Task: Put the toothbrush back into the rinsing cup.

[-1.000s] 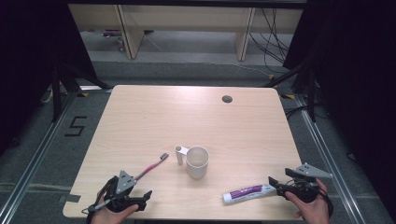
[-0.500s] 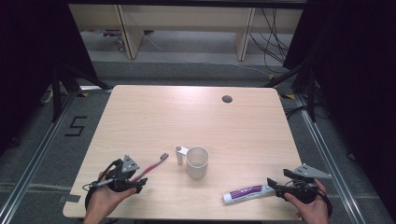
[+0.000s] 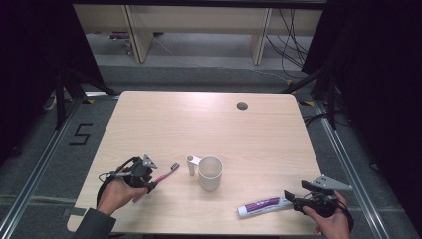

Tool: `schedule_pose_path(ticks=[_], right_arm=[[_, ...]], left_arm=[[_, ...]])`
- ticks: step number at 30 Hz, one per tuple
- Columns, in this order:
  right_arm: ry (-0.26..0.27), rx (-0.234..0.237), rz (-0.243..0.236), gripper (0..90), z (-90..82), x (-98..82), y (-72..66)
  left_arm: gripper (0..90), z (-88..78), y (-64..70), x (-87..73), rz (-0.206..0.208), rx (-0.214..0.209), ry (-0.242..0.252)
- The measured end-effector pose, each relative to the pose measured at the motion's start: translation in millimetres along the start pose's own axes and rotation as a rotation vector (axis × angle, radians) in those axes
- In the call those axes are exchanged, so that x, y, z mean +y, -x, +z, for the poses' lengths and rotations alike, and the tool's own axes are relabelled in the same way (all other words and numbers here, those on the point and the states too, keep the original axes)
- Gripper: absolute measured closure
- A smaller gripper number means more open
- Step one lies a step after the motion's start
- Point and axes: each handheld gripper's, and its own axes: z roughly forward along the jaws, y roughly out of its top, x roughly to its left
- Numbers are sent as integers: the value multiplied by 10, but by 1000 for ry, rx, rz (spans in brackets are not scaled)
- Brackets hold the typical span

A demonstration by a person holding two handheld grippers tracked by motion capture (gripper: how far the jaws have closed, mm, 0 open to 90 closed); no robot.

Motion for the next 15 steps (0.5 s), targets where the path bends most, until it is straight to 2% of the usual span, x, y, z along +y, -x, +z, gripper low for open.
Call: schedule_pose_path(ticks=[2,3,6,7,8,9,10,11,12,14,15], right_arm=[[-2,-4,5,217,-1,2,-8],[-15,-3,39,217,-11,-1,-38],[-12,0,29,217,-3,-1,-31],[0,-9,-11,219,4,1,-6],[-1,-8,-11,219,4,0,-6],[-1,-8,-11,219,4,0,-6],[-4,-9,-14,219,5,-2,-3],[-10,0,16,219,5,-6,-22],[-1,-7,-13,219,6,-1,0],[-3,-6,-14,220,7,-2,-2],[-5,-11,-17,221,8,-5,-2]], left_arm=[[688,38,-13,34,9,-9,-25],[692,56,-19,53,10,-9,-36],[700,88,-30,97,14,1,-69],[720,109,-24,107,2,-10,-77],[727,123,-25,118,3,-16,-84],[727,131,-41,137,26,-12,-99],[733,147,-39,154,22,-8,-105],[739,161,-31,163,8,-12,-112],[741,164,-44,183,28,-10,-127],[746,185,-44,205,28,-24,-144],[779,204,-48,227,34,-23,-157]])
